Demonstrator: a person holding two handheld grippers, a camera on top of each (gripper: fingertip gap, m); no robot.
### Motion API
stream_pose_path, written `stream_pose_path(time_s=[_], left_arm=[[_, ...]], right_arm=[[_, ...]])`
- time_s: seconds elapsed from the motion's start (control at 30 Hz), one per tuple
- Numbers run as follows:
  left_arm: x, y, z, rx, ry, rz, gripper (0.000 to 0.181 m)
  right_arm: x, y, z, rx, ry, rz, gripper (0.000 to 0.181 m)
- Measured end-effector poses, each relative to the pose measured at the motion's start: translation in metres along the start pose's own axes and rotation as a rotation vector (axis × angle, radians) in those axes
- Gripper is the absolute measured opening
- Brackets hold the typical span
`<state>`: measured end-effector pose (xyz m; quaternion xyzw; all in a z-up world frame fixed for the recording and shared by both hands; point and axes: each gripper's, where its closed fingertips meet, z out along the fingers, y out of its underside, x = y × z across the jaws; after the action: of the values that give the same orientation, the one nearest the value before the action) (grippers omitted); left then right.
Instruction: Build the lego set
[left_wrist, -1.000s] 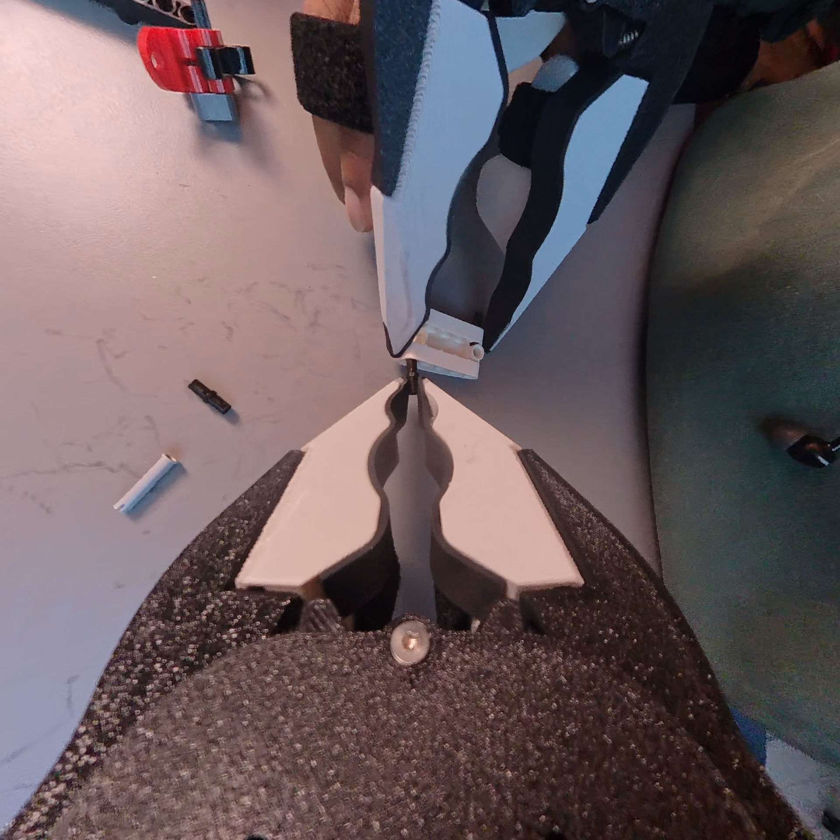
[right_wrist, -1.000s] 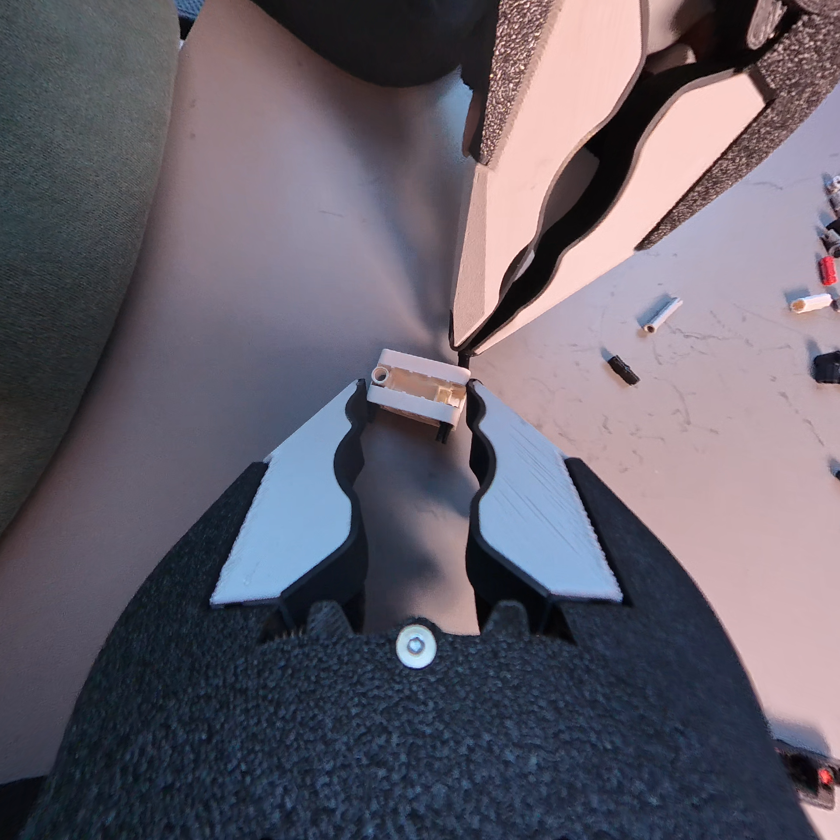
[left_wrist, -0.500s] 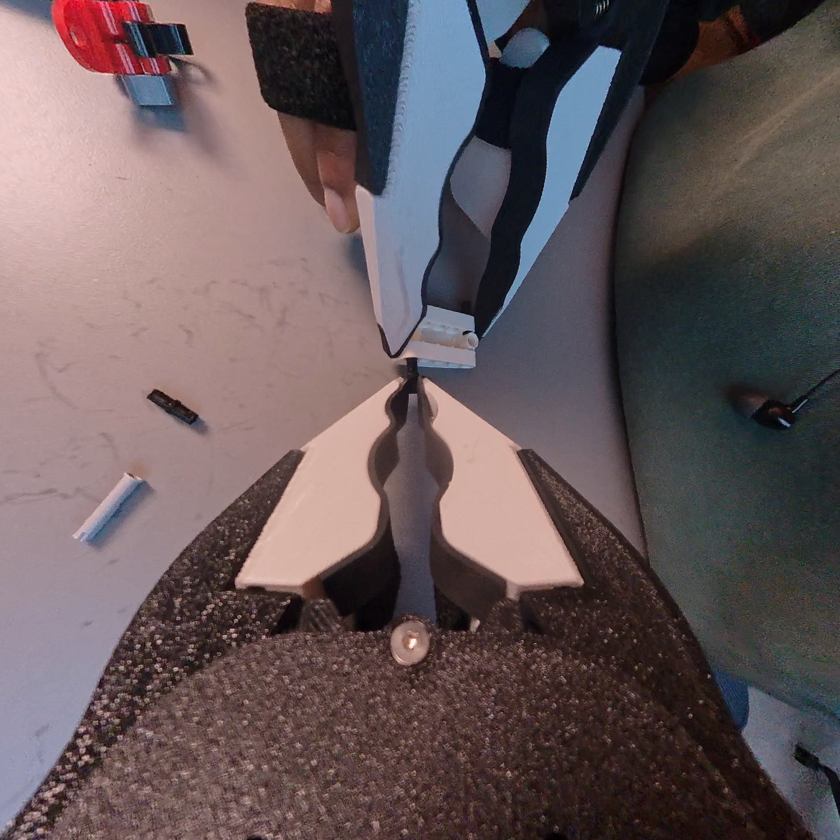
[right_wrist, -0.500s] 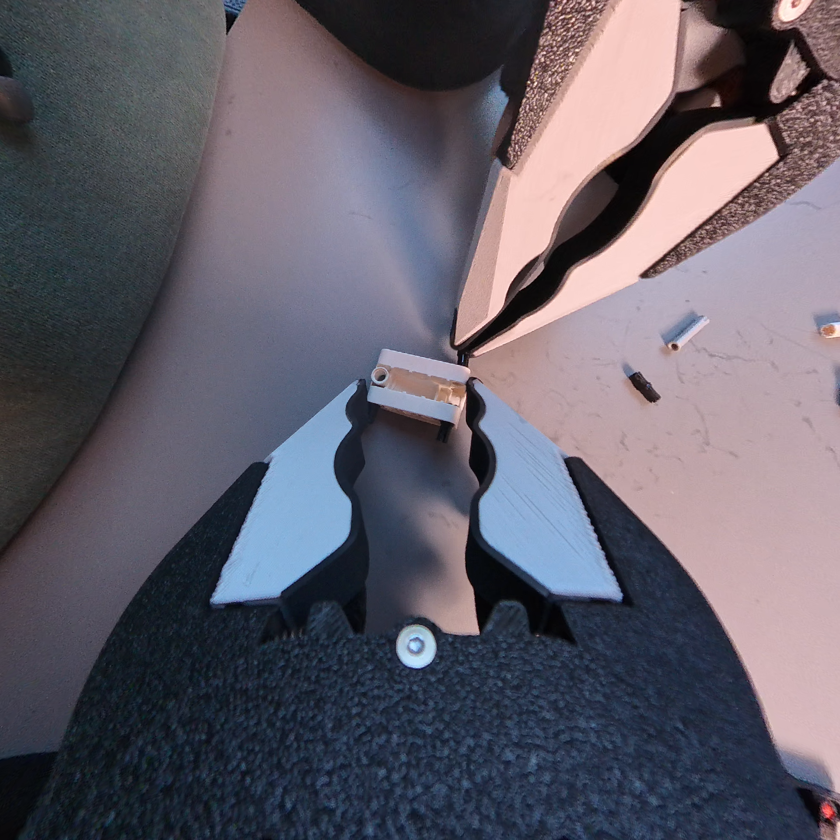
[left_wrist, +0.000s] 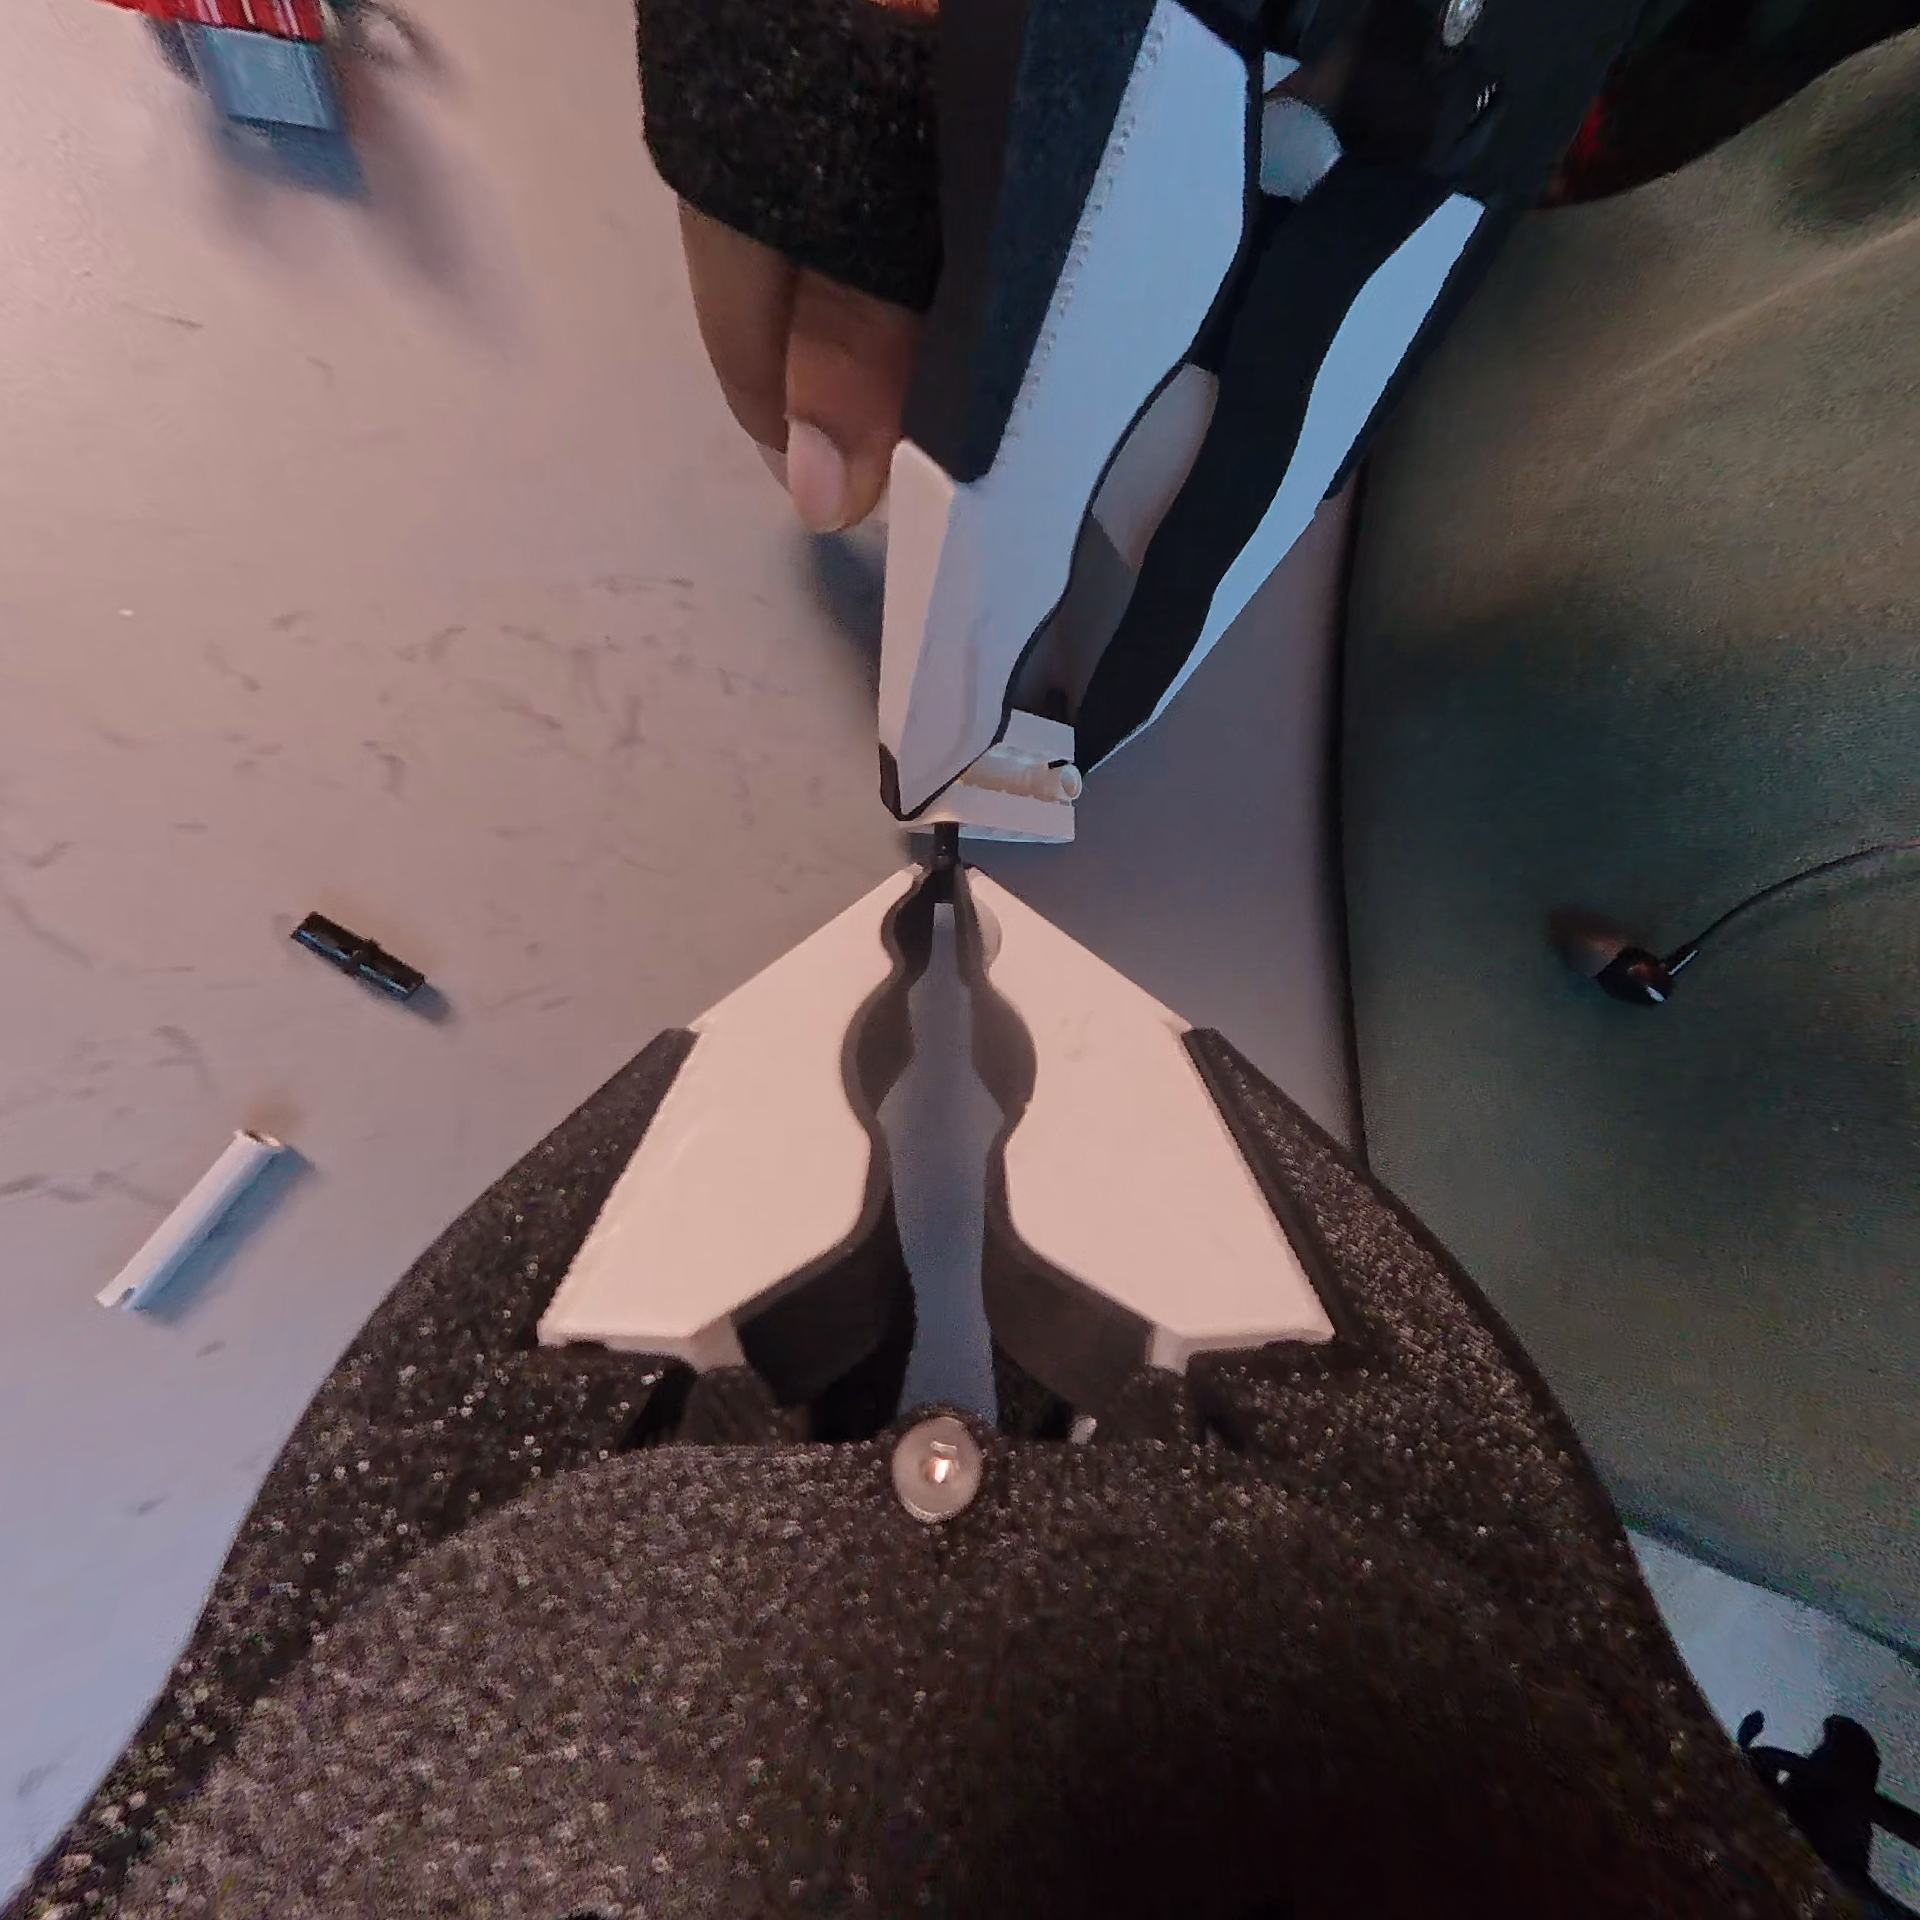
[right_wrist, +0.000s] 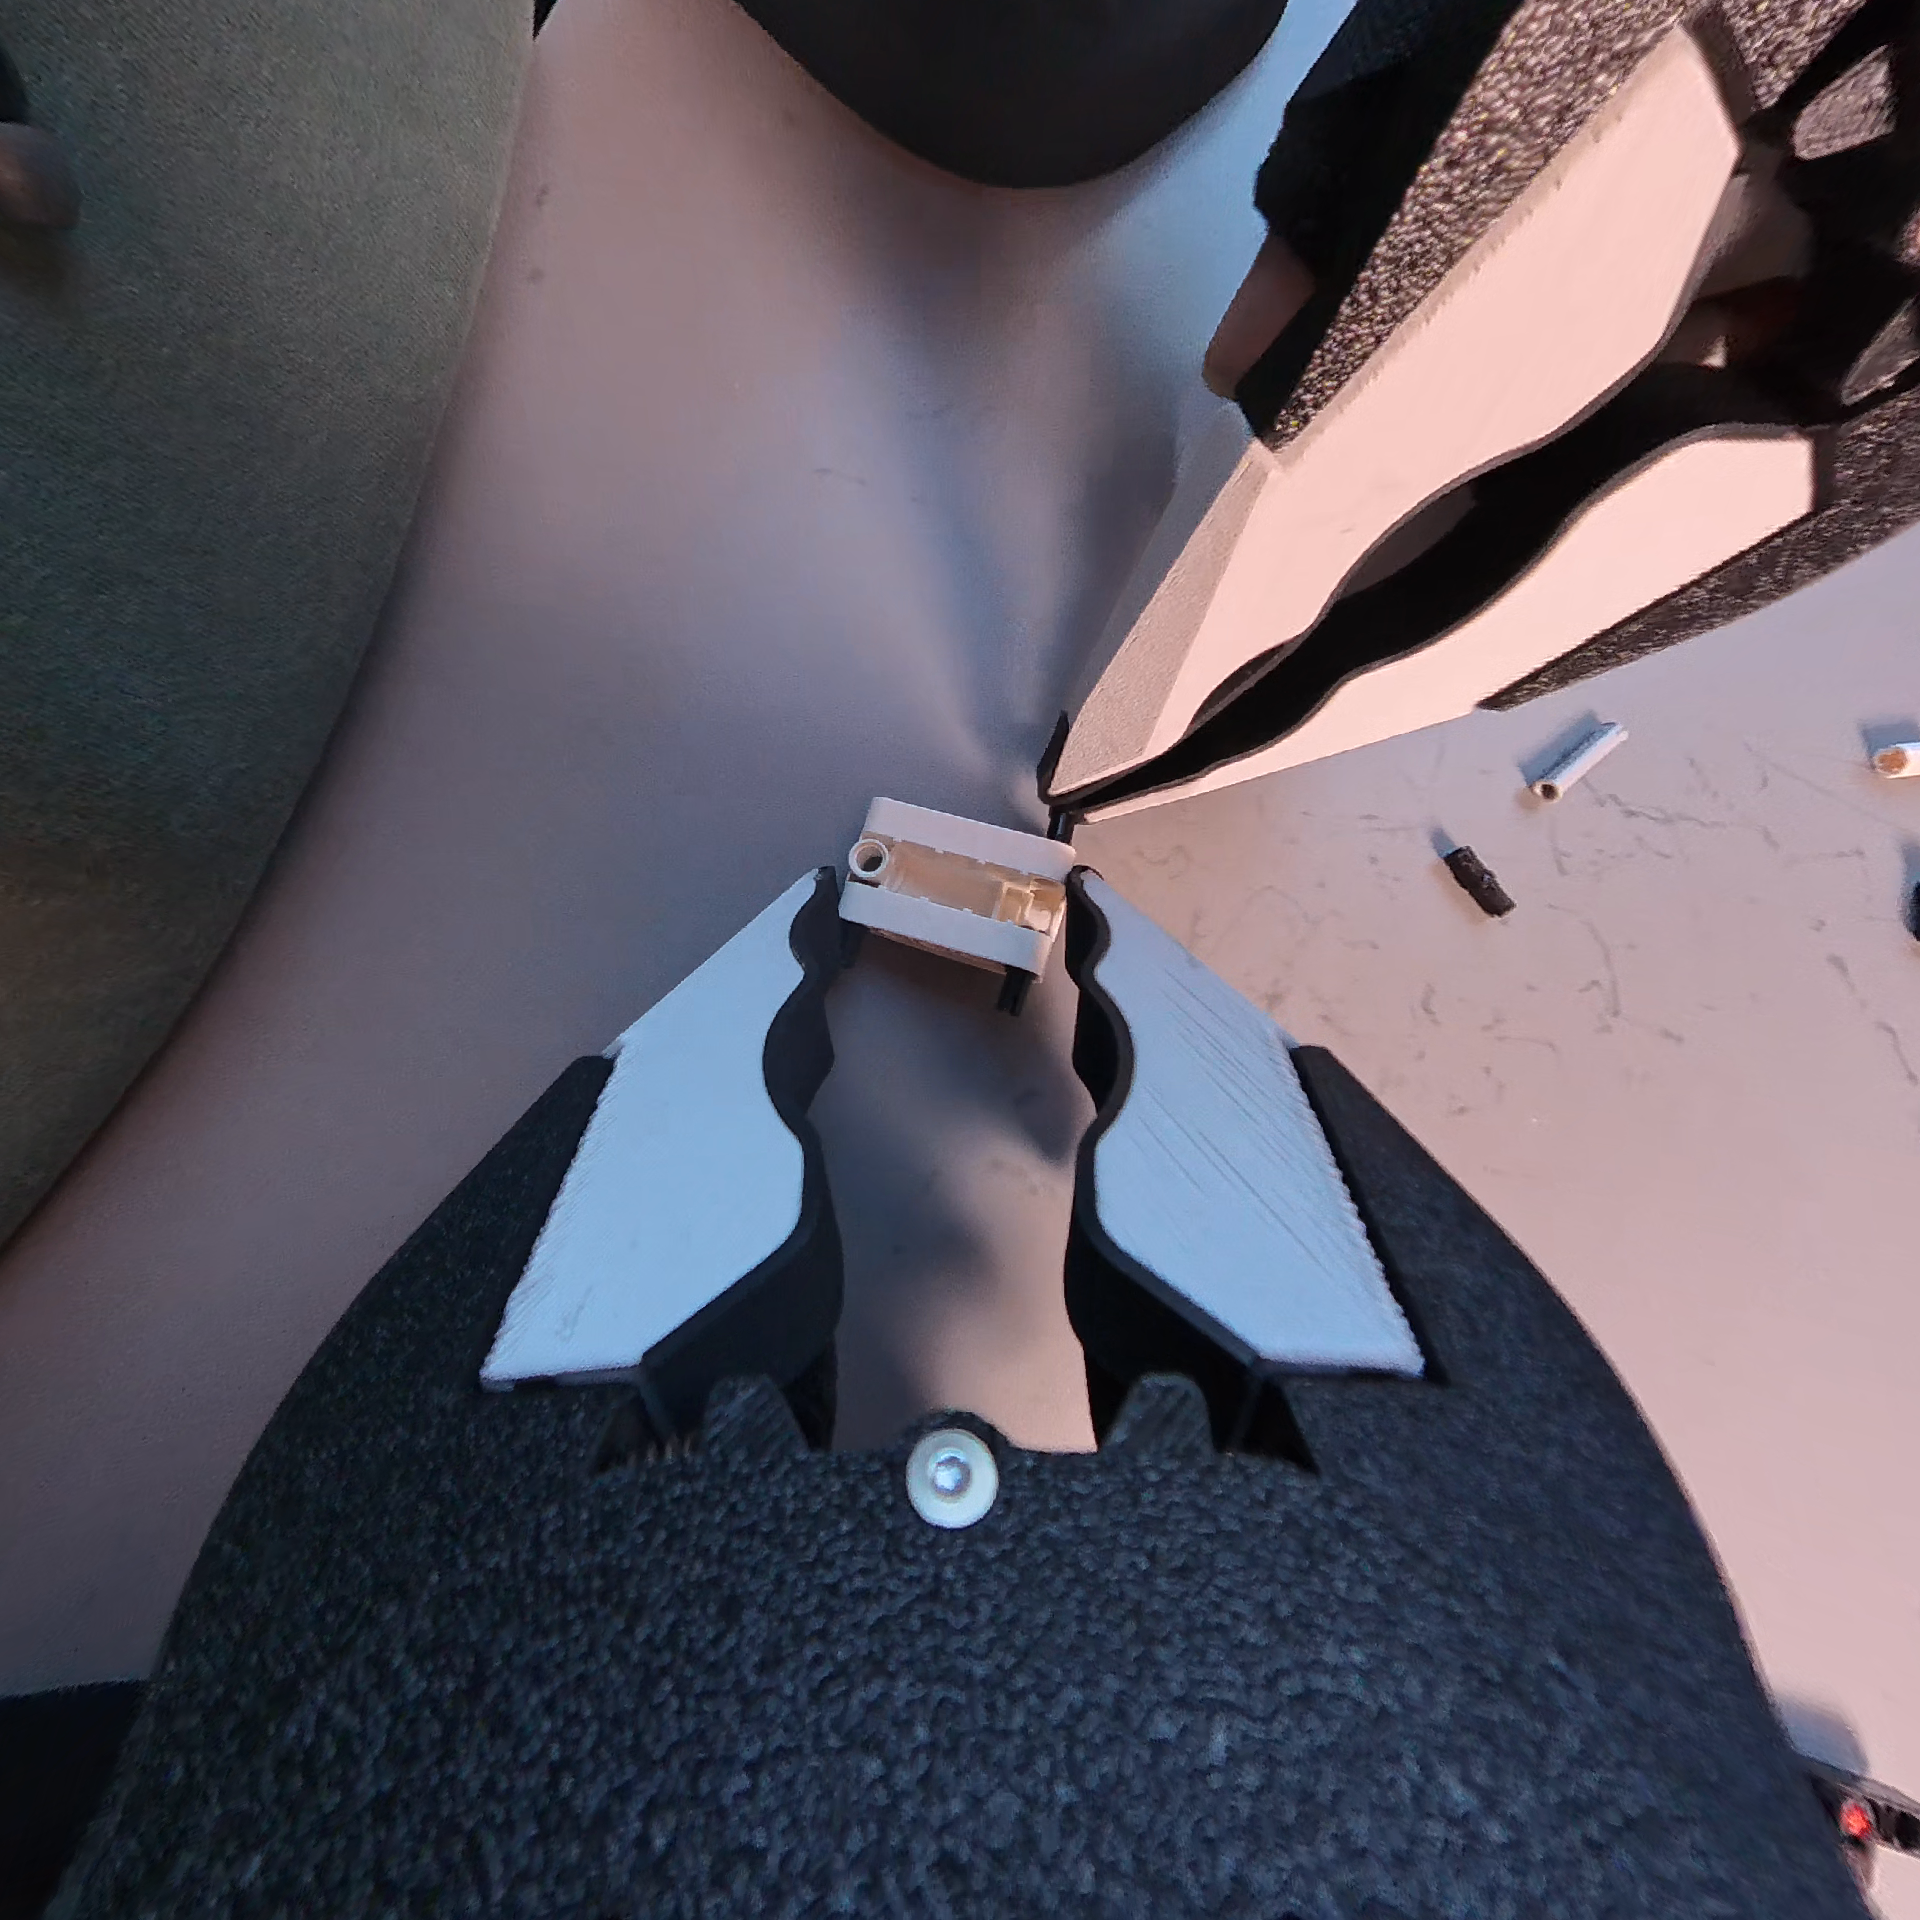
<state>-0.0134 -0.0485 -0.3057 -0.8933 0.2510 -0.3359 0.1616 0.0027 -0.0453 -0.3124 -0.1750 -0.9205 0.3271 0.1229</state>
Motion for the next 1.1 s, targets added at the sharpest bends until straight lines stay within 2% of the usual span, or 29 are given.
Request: stream_pose_path(time_s=[0.5,0.7,0.97,1.1], left_arm=[[0.000,-0.006,0.000,0.086,0.076,-0.103,0.002],[0.002,-0.008,0.004,0.046,0.043,-0.099,0.001],[-0.001,-0.010,0.003,0.266,0.046,-0.193,0.004],[-0.001,-0.010,-0.013,0.318,0.017,-0.147,0.023]], right_arm=[[0.000,0.001,-0.001,0.009,-0.009,-0.002,0.043],[-0.002,-0.001,0.000,0.015,-0.027,0.038,0.043],[0.000,-0.001,0.002,0.038,-0.024,0.077,0.045],[0.001,-0.001,0.002,0.026,0.002,0.043,0.045]])
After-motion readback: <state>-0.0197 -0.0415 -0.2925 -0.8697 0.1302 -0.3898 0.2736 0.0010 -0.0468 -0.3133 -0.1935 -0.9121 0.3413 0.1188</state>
